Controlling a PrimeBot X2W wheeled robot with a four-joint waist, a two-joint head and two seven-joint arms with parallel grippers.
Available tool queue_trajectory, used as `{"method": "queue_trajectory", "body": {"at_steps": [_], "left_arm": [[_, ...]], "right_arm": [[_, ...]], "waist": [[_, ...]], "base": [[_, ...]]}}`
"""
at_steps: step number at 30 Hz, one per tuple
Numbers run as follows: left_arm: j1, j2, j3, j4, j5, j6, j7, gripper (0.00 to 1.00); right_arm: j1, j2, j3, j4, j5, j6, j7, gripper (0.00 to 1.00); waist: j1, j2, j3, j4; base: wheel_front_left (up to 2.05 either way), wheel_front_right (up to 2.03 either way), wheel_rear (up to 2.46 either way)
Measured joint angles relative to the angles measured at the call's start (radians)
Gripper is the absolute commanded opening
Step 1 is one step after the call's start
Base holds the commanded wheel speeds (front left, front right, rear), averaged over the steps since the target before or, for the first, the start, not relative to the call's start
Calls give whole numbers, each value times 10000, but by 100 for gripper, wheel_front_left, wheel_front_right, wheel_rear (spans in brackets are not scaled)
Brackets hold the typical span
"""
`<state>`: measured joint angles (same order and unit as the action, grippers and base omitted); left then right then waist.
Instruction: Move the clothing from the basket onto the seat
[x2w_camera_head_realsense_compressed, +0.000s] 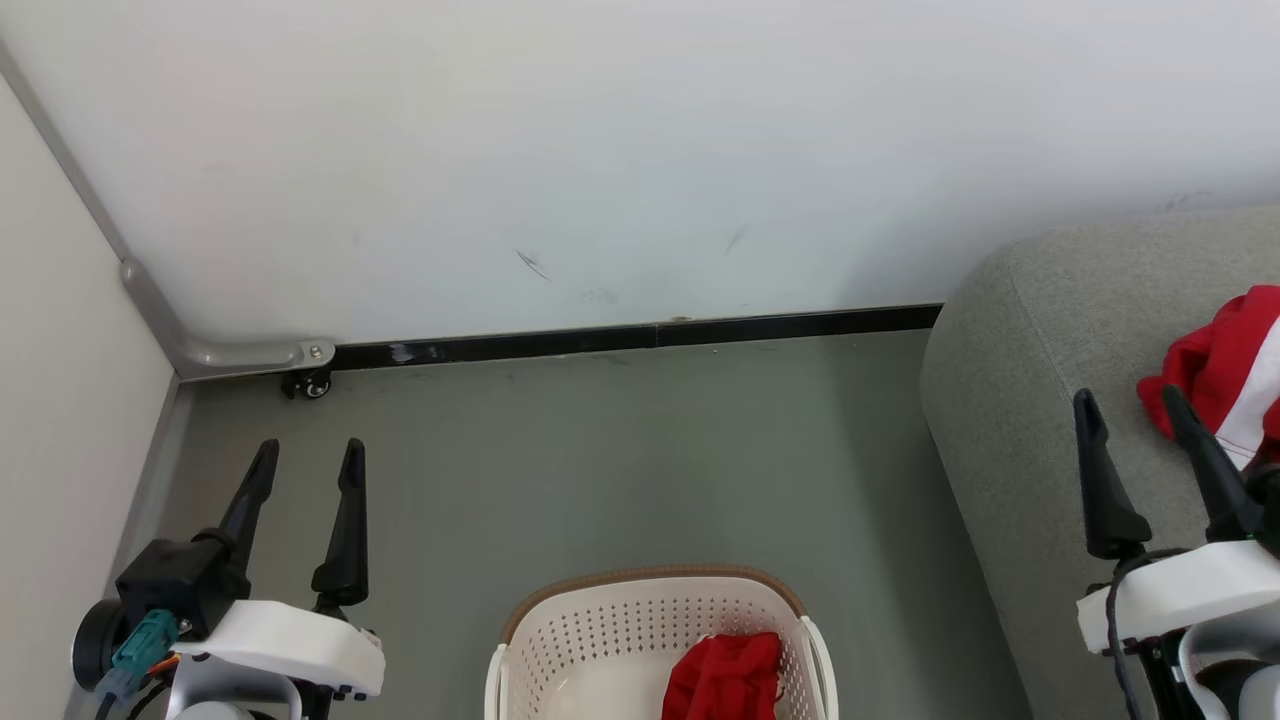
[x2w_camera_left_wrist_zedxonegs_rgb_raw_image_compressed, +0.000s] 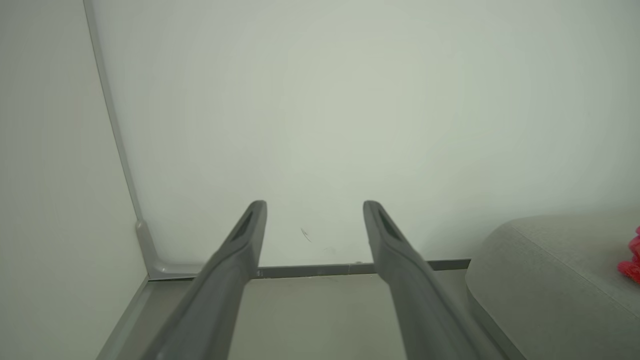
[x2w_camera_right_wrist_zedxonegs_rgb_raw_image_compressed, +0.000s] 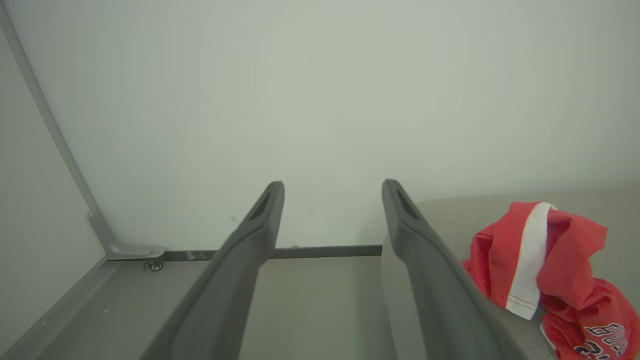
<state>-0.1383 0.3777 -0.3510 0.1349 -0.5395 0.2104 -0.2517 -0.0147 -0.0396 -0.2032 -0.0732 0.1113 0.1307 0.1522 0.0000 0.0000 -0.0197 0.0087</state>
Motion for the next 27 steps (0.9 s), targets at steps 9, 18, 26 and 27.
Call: {"method": "queue_trajectory", "body": {"at_steps": [9, 18, 26, 27], "left_arm": [[-1, -50, 6, 65, 161, 0, -2, 100], [-1, -140, 176, 299, 428, 10, -8, 100], [0, -360, 460, 251, 514, 190, -8, 100], [1, -376, 466, 245, 525, 192, -8, 100]], "right_arm": [[140, 8, 318, -132, 178, 0, -40, 100], [149, 8, 336, -142, 178, 0, -219, 100], [163, 8, 378, -136, 178, 0, -380, 100], [170, 8, 372, -132, 178, 0, -385, 100]], "waist": [[0, 0, 20, -45], [0, 0, 7, -45], [0, 0, -22, -8], [0, 0, -26, -1]], "base": [[0, 0, 0], [0, 0, 0], [0, 0, 0], [0, 0, 0]]}}
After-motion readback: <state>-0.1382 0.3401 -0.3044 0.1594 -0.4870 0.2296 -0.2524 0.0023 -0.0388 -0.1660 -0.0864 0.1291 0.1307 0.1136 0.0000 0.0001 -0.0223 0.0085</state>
